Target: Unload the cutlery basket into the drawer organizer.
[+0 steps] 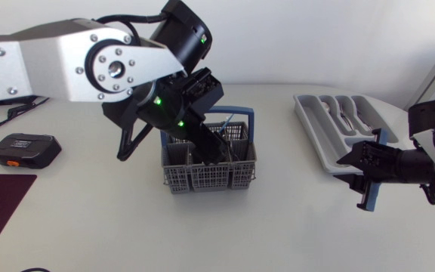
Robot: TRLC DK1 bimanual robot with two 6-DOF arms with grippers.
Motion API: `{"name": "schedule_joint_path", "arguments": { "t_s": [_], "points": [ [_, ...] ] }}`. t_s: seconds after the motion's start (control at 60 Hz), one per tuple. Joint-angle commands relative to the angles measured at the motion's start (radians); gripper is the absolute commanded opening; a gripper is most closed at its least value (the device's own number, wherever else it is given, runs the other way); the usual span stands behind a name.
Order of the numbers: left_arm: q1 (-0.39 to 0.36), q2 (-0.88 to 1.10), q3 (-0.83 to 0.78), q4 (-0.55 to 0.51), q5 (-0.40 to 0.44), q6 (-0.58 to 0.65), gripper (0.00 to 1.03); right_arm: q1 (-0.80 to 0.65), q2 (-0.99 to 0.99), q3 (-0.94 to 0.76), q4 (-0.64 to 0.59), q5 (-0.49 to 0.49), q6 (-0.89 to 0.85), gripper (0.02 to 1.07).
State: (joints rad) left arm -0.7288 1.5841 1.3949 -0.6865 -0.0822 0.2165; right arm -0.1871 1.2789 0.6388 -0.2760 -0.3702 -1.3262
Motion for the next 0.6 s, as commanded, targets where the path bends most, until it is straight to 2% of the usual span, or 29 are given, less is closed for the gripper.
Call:
{"name": "schedule_joint_path", "arguments": {
  "t_s": [0.0,0.05,0.133,0.25,0.583],
  "points": [
    [0.026,0.057,0.059,-0.047,0.035,-0.054,0.86,0.029,-0.064,-0.054,0.017,-0.006,0.085,0.5],
    [0.029,0.068,0.069,-0.062,0.041,-0.068,0.85,0.04,-0.102,-0.079,0.017,-0.012,0.11,0.5],
    [0.032,0.08,0.072,-0.076,0.039,-0.085,0.79,0.058,-0.156,-0.114,0.015,-0.019,0.134,0.5],
    [0.048,0.105,0.07,-0.085,0.039,-0.105,0.78,0.09,-0.222,-0.171,0.02,-0.019,0.159,0.5],
    [0.051,0.168,0.053,-0.088,0.033,-0.129,0.71,0.121,-0.248,-0.243,0.049,-0.021,0.203,0.53]
  ]
}}
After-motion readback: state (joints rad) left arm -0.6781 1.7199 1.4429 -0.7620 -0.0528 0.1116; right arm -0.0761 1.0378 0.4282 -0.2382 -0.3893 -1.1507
